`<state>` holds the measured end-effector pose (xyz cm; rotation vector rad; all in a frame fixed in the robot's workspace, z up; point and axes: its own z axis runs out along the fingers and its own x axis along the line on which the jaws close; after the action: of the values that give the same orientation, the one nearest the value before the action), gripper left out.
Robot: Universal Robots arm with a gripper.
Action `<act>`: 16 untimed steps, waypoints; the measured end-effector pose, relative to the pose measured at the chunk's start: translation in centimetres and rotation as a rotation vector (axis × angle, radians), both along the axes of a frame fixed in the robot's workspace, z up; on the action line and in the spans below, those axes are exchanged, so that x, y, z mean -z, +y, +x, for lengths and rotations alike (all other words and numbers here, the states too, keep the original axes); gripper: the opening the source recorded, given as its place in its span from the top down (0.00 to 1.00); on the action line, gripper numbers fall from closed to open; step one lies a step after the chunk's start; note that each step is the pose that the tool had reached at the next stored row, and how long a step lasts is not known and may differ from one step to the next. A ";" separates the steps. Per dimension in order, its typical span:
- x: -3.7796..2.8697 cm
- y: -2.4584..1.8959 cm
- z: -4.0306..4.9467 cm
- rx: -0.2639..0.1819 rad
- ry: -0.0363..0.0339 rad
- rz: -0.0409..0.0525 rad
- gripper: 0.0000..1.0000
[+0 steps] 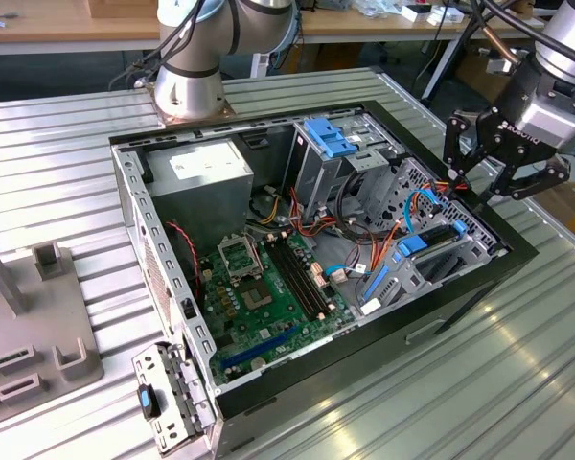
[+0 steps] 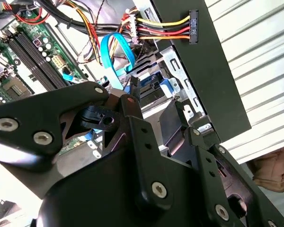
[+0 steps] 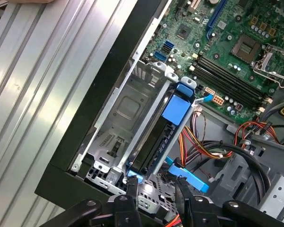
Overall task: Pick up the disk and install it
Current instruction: 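Insert the first disk wire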
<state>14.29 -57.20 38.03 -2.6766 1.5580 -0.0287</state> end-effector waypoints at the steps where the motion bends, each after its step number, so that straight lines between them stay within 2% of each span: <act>1: 0.00 0.00 0.00 -0.003 0.0000 0.0000 0.56; 4: 0.01 0.02 0.03 -0.031 -0.0002 0.0001 0.56; 7: 0.05 0.03 0.21 -0.095 -0.0011 0.0000 0.56; 13: 0.06 0.06 0.35 -0.176 -0.0011 0.0001 0.56; 16: 0.07 0.07 0.35 -0.234 -0.0014 0.0000 0.56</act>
<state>14.64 -57.13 37.96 -2.8376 1.2345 -0.0224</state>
